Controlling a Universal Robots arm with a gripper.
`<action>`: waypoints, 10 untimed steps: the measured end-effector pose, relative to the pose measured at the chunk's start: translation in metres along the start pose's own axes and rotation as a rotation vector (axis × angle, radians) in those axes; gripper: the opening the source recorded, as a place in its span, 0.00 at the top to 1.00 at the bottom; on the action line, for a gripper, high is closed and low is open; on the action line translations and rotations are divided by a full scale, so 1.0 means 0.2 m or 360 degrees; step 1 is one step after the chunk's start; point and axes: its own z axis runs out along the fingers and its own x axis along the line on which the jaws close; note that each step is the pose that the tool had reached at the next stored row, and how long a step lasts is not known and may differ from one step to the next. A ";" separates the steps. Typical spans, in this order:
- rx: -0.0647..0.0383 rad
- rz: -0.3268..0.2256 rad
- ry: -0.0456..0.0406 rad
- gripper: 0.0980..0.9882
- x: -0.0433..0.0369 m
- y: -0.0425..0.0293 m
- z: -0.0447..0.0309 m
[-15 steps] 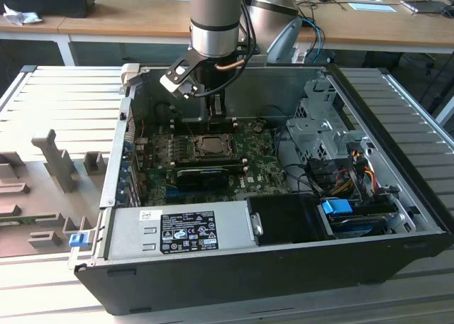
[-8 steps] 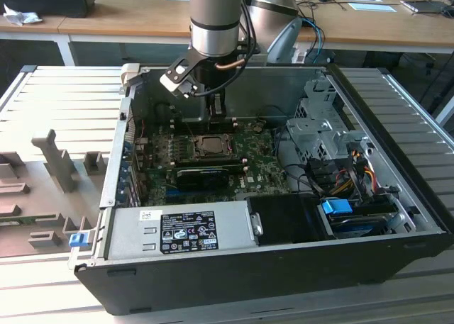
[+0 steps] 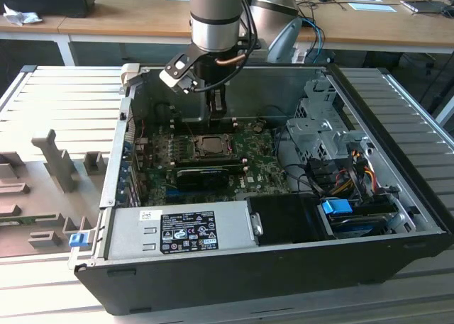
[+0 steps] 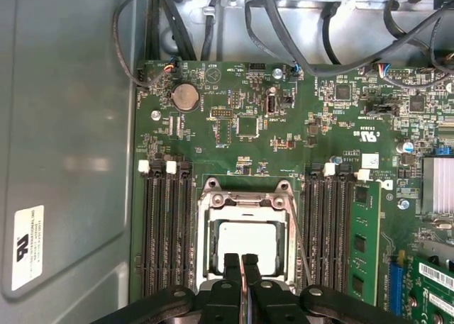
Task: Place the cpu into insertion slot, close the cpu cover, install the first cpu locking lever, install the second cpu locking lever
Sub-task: 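Install the first cpu locking lever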
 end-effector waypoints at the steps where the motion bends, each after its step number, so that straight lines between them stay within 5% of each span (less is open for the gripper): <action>1: 0.0000 0.0000 0.0000 0.93 0.000 0.000 -0.007; 6: 0.0000 -0.0012 0.0001 0.93 0.001 0.001 -0.031; 10: 0.0003 -0.0146 0.0005 0.93 0.001 0.001 -0.032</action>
